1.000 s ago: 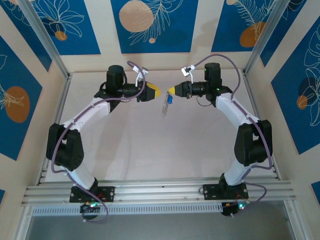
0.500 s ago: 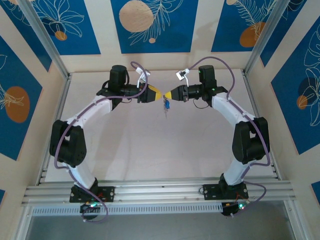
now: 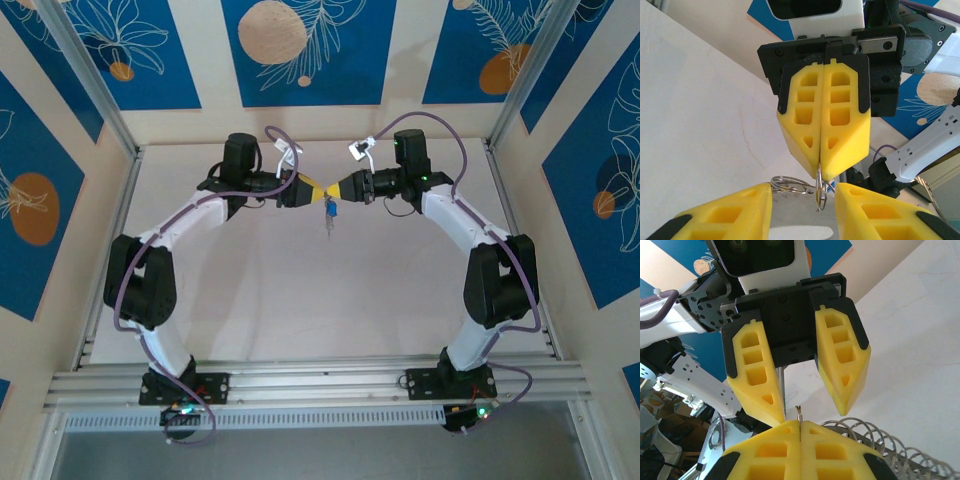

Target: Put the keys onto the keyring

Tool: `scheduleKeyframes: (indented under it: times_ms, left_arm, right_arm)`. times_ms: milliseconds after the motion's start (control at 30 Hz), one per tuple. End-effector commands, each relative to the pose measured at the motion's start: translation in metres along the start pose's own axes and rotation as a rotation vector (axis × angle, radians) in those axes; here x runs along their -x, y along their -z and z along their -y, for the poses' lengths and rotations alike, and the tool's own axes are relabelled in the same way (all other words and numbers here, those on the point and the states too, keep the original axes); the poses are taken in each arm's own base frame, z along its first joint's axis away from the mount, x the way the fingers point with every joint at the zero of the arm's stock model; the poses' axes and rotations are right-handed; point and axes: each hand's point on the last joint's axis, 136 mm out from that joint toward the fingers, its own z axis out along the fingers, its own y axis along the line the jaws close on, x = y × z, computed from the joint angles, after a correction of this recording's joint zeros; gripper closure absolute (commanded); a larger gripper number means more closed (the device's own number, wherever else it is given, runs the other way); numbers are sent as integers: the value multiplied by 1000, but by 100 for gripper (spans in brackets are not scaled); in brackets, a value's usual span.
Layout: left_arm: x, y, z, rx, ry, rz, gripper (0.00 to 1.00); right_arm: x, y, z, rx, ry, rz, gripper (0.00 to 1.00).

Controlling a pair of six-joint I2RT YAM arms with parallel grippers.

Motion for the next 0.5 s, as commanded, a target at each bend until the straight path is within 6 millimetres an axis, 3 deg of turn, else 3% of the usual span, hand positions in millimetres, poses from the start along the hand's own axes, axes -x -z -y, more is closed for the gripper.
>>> scheduleKeyframes:
  times_ms: [0,467]
  left_arm:
    - [8,-2,7,-39,-40,5,66]
    - [11,-7,8,-50,-41,11,70]
  right_arm:
    - [3,-3,-8,35,19,-13,100]
    - [1,-4,-5,33,16,-16,100]
